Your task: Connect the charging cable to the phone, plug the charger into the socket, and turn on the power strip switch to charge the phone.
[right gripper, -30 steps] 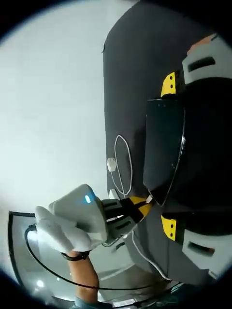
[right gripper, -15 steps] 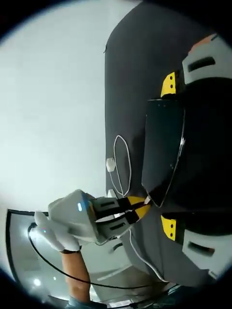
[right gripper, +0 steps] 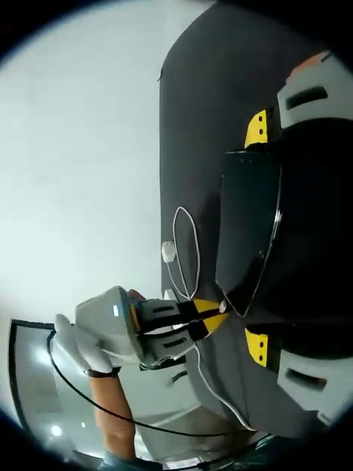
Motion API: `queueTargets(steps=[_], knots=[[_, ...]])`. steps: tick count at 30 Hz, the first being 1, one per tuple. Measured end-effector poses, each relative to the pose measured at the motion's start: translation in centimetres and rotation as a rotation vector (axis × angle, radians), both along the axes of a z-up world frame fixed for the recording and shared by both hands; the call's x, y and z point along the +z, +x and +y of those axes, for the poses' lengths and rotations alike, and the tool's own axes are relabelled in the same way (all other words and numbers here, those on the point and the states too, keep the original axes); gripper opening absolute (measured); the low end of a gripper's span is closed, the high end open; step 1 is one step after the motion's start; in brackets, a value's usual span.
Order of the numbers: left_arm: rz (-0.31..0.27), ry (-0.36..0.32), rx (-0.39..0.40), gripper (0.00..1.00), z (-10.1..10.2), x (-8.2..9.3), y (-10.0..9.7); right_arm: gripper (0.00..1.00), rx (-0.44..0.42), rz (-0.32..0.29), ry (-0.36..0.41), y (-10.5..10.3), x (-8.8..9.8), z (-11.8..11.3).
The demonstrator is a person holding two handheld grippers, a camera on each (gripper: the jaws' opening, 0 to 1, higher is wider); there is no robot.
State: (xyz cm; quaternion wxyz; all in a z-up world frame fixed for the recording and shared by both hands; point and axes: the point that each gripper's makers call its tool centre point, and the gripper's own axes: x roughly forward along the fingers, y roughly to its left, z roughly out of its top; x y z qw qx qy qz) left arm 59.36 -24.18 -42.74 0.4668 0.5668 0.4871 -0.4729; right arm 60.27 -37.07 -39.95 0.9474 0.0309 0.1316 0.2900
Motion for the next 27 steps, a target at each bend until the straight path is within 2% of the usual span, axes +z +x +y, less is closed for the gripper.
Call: queueTargets(steps=[1,2,4,5,6,8,12,15,17,20,23,27], knots=[[-0.005,0.046,0.037,0.00,0.2,0.1,-0.1,0.93,-0.001,0.000,0.001,0.0,0.0,0.0],[-0.002,0.128,0.049,0.00,1.0,0.3,-0.2,0.93,-0.001,0.000,-0.001,0.1,0.0,-0.1],[-0.027,0.267,0.016,0.00,2.7,0.0,0.5,0.93,-0.001,-0.002,-0.004,0.0,0.0,0.0],[-0.021,0.260,-0.013,0.00,2.4,-0.4,0.8,0.93,-0.002,-0.002,-0.003,0.0,0.0,0.0],[-0.012,0.243,0.059,0.00,2.2,-0.3,0.5,0.93,-0.002,-0.003,-0.004,0.1,0.0,-0.1],[0.005,0.230,0.034,0.00,2.2,-0.1,0.7,0.93,-0.001,-0.003,-0.005,0.2,0.0,-0.2],[0.012,0.221,0.034,0.00,2.0,0.0,0.8,0.93,-0.002,-0.004,-0.006,0.4,0.0,-0.2],[0.028,0.201,0.027,0.00,1.2,0.0,0.5,0.93,-0.002,-0.005,-0.008,0.5,-0.1,-0.4],[0.037,0.233,0.030,0.00,1.4,-0.2,0.4,0.93,-0.003,-0.004,-0.004,0.5,0.0,-0.4],[0.055,0.239,0.053,0.00,1.4,-0.1,0.5,0.93,-0.001,-0.005,-0.005,0.5,0.0,-0.4],[0.077,0.165,0.082,0.00,0.4,0.2,0.3,0.93,-0.001,-0.004,-0.003,0.5,0.0,-0.4],[0.088,0.140,0.094,0.00,-0.5,0.4,0.0,0.93,-0.001,-0.005,-0.004,0.7,0.0,-0.5]])
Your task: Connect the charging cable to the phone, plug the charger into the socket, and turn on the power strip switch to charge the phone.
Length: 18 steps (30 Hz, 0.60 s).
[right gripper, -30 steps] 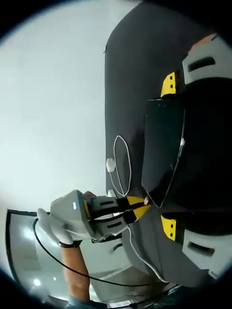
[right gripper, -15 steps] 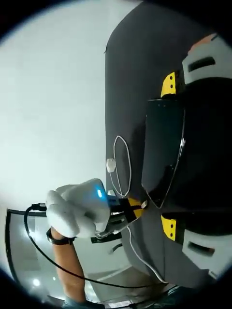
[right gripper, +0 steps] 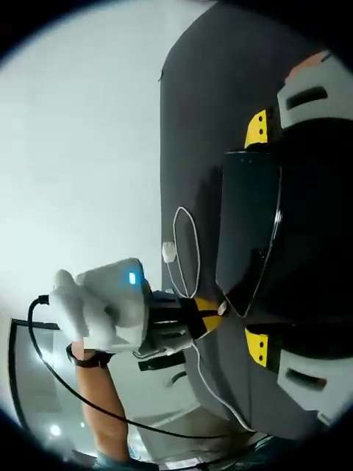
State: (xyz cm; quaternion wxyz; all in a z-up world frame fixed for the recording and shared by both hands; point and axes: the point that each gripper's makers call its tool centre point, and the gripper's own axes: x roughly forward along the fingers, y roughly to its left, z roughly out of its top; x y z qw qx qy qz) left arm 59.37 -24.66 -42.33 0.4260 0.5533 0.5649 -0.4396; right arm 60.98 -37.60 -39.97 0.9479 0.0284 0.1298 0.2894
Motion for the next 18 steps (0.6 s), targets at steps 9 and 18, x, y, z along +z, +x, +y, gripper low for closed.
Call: queueTargets(steps=[9,18], knots=[[0.004,0.074,0.037,0.00,0.8,-0.6,-0.3,0.93,0.000,-0.005,-0.009,-0.4,-0.1,0.3],[0.034,0.114,0.103,0.00,0.5,-0.6,-0.1,0.93,-0.002,-0.005,-0.009,-0.2,0.0,0.2]])
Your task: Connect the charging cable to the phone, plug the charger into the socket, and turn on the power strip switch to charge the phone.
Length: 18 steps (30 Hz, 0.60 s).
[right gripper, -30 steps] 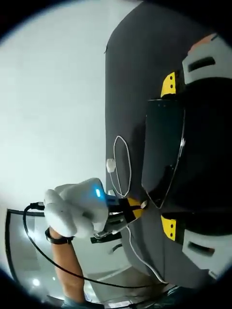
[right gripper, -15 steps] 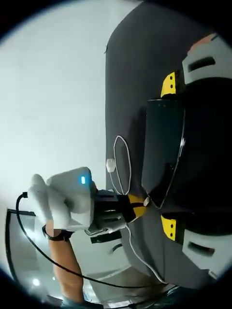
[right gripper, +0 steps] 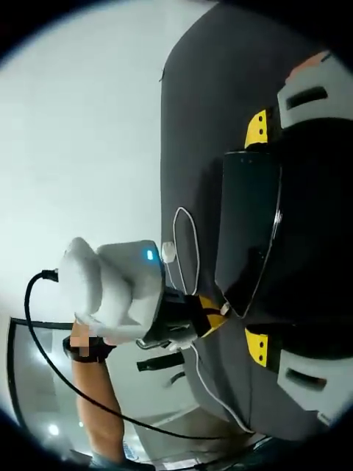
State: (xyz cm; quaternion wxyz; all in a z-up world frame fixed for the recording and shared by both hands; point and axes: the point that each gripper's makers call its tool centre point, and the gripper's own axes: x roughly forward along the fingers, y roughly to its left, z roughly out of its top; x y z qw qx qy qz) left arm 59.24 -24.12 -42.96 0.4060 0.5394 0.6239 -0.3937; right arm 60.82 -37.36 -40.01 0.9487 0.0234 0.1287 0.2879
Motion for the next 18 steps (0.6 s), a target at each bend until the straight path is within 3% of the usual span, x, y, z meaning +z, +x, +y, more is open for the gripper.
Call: queueTargets(steps=[7,18], knots=[[-0.008,0.015,-0.006,0.00,-0.20,0.08,0.03,0.93,0.000,0.001,0.004,-0.05,0.04,0.02],[-0.014,-0.071,0.079,0.00,-0.23,0.31,0.27,0.93,0.000,0.001,0.005,-0.02,0.03,-0.02]])
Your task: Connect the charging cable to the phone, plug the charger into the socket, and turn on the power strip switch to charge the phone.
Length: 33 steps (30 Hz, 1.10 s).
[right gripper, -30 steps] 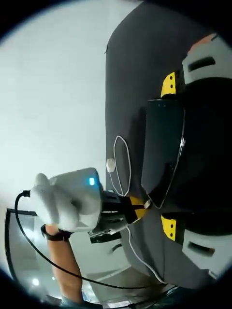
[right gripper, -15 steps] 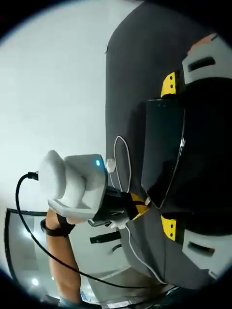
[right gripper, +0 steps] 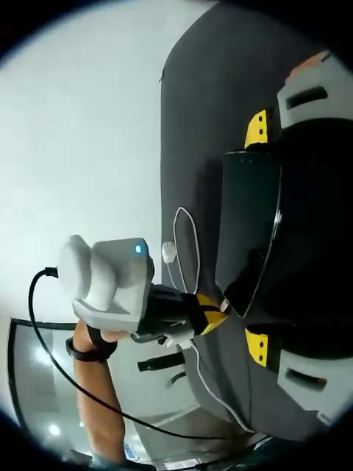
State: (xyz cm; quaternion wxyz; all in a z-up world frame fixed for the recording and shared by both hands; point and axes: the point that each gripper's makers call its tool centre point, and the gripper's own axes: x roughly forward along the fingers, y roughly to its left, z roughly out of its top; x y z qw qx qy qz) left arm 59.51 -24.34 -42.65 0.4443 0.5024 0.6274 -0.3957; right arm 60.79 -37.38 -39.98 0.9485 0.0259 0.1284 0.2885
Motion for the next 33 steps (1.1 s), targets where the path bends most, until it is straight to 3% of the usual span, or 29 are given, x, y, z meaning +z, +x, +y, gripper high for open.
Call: queueTargets(steps=[6,7,14,19,21,23,29,33], knots=[[-0.035,-0.003,-0.022,0.00,-0.12,0.04,-0.23,0.93,-0.001,0.002,0.005,0.10,0.01,-0.07],[-0.021,-0.005,-0.058,0.00,-0.37,0.11,-0.59,0.93,-0.002,0.002,0.005,0.11,0.01,-0.07],[-0.059,0.042,-0.095,0.00,-0.19,-0.25,-0.14,0.93,-0.006,0.001,0.005,0.06,-0.03,-0.04],[-0.036,0.031,-0.074,0.00,-0.19,-0.44,0.01,0.93,-0.008,0.006,0.018,0.10,0.06,-0.06],[-0.030,0.033,-0.092,0.00,-0.25,-0.41,-0.15,0.93,-0.009,0.010,0.026,0.14,0.12,-0.10],[-0.005,0.024,-0.169,0.00,-0.58,-0.43,-0.25,0.93,-0.014,0.006,0.016,0.22,0.03,-0.13],[-0.079,-0.010,0.001,0.00,-0.37,-0.24,-0.08,0.93,-0.019,0.004,0.011,0.34,-0.04,-0.24],[-0.097,-0.034,0.029,0.00,-0.39,0.02,0.11,0.93,-0.019,0.004,0.011,0.34,-0.04,-0.28]])
